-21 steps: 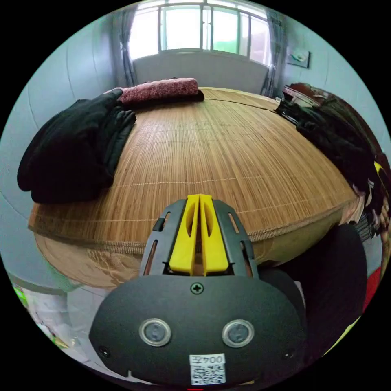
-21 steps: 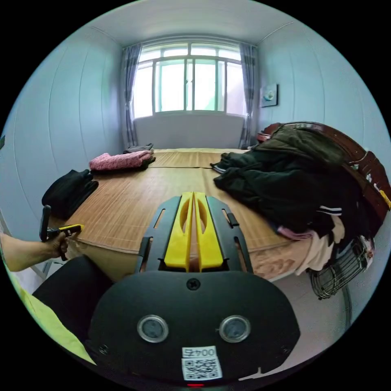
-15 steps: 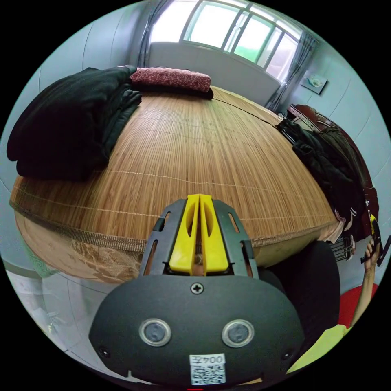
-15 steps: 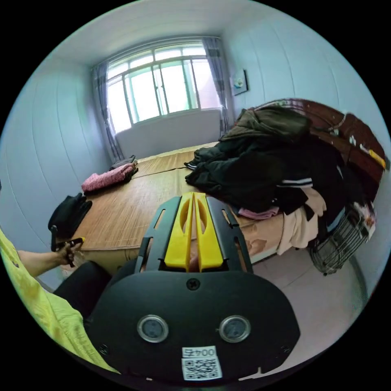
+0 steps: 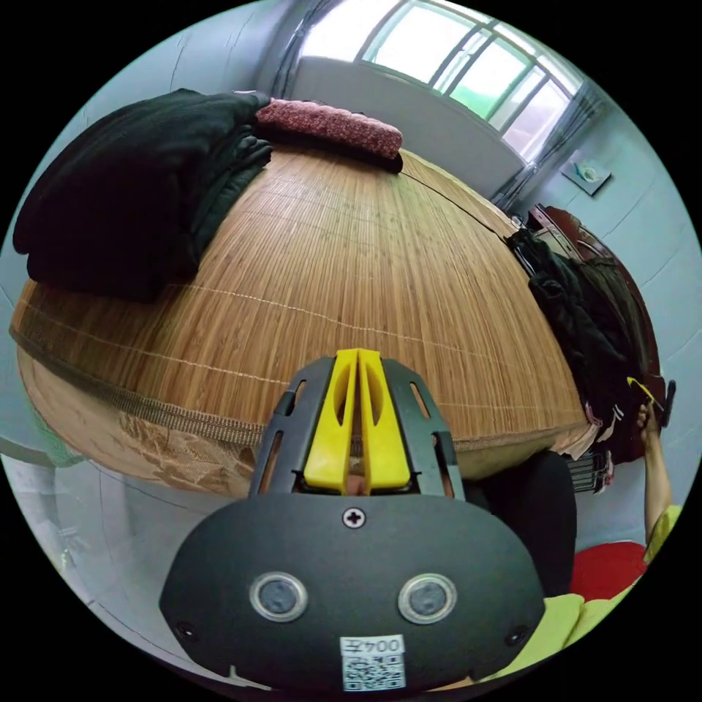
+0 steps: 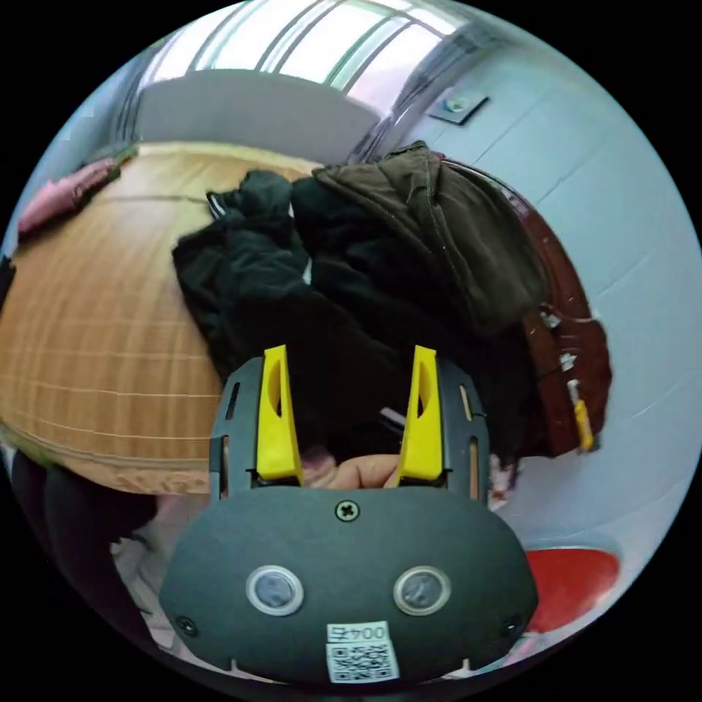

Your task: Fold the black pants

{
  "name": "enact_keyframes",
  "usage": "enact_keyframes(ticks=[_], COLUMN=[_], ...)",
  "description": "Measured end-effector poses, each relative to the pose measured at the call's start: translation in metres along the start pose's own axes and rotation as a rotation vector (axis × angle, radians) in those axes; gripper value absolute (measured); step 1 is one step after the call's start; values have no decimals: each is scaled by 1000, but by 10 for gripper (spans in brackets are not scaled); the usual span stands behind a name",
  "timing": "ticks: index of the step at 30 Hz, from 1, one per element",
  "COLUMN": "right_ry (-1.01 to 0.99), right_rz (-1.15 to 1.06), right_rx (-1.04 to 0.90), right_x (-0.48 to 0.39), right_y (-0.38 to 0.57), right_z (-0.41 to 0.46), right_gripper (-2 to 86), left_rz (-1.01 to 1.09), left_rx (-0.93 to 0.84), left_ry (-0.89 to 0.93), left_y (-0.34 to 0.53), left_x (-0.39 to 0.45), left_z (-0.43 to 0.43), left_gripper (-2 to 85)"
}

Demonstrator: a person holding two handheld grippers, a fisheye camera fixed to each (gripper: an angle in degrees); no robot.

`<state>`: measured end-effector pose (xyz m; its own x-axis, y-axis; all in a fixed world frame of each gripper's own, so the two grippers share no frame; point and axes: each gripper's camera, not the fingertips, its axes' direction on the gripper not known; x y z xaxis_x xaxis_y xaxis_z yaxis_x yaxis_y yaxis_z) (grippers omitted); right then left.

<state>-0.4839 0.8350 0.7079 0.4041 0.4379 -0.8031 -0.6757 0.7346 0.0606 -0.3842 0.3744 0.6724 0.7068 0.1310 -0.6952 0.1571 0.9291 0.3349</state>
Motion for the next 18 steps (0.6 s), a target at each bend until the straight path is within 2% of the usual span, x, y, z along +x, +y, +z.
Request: enact_keyframes(ticks=[2,3,4,5,8,10,12,16,18], right_ry=[122,116,55,24,-383,-798,-932,-1247,-1307], right_rz=[-90,-112,-73,-38,225,308,217,100,75], right_rx=[-102,-190,-271,-279,-60,155,204,156,155], right_x=[3,8,14,17,27,4,-39,-144,-179], right_y=[-22,-31,-34,-34,-9,25,44,87,101], right_z=[25,43,56,59,32,0,-25,-69,-84], right_gripper=[192,162,92,57,34,32,31,37,42], left_rz=[-34,-39,-34,-23,5,5,-2,-4,-21], left_rx=[-2,-15,-26,-49,-98,-81,-51,-8,19], left_ry=[15,16,18,25,117,165,185,206,239], left_y=[-1,-2,-2,-1,10,23,37,47,49], left_x=[-4,-4,-3,-2,-3,-7,-15,-29,-40], left_z=[-4,-8,-10,-16,-36,-55,-81,-114,-130], left_gripper=[8,8,8,8,8,9,8,8,8])
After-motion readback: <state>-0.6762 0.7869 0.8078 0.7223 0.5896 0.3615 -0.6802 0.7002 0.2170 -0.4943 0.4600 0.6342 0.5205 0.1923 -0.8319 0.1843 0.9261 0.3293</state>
